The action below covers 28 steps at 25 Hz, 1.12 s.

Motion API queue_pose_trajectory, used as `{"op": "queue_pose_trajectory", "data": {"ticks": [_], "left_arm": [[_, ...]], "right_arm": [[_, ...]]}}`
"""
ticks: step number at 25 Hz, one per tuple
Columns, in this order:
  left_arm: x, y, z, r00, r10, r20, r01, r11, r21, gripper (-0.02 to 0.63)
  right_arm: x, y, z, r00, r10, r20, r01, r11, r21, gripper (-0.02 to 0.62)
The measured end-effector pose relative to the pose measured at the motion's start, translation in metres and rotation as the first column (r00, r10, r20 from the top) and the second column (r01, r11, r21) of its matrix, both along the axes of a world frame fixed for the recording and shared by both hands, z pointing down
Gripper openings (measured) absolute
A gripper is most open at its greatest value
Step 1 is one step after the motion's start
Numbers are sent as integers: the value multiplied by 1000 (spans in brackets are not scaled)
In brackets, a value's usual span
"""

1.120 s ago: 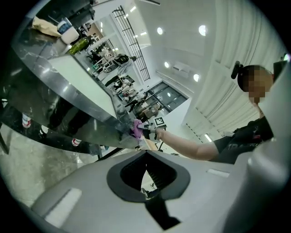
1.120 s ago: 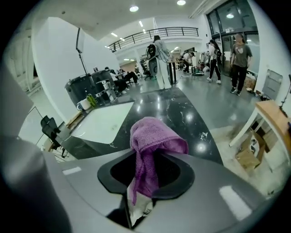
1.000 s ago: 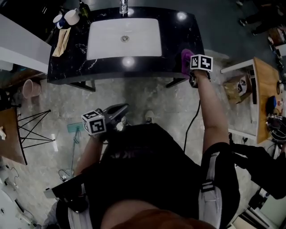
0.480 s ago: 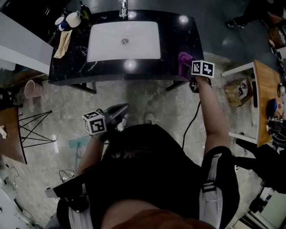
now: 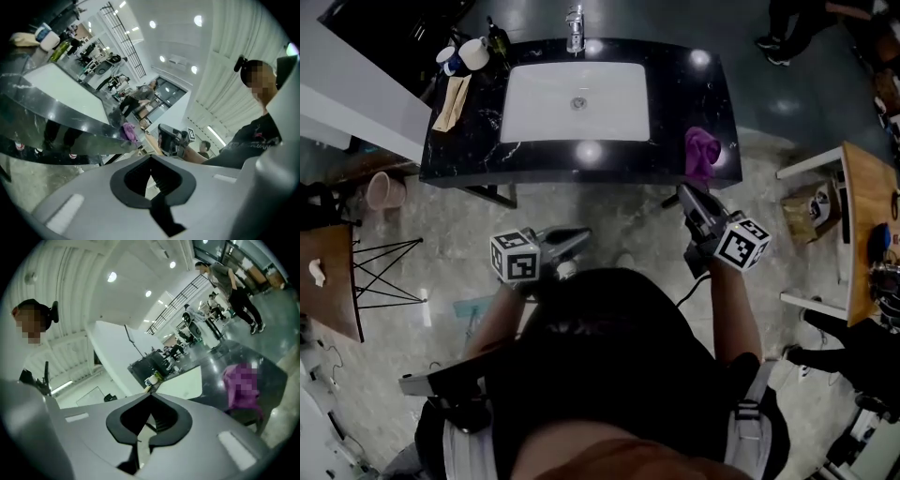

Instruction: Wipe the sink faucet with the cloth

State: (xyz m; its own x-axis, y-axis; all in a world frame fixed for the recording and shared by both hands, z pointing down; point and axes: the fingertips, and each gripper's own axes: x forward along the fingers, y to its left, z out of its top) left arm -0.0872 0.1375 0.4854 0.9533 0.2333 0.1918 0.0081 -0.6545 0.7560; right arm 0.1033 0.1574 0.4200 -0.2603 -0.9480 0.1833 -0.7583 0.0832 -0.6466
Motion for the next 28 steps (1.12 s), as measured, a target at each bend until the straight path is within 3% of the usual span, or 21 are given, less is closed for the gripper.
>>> {"op": "queue_pose_trajectory", "data": {"ticks": [3,7,11,28], "left_arm": [[2,4,-7,999,33,-13,-32,999,34,2],[2,-2,-10,999,-4,-46,4,1000,-2,0],[-4,-4,-7,998,-33,-50,31,999,-42,1],[-21,-9,3,993,-104,-47,99,989,-107,2]], "right_arm": [[-65,6,21,995,-66,75,66,998,-7,11],[-105,10,38,984,-129,125,134,991,-29,11],[-113,13,36,982,-173,70,176,984,-36,11],[-129,9,44,967,-220,125,227,973,-48,11]]}}
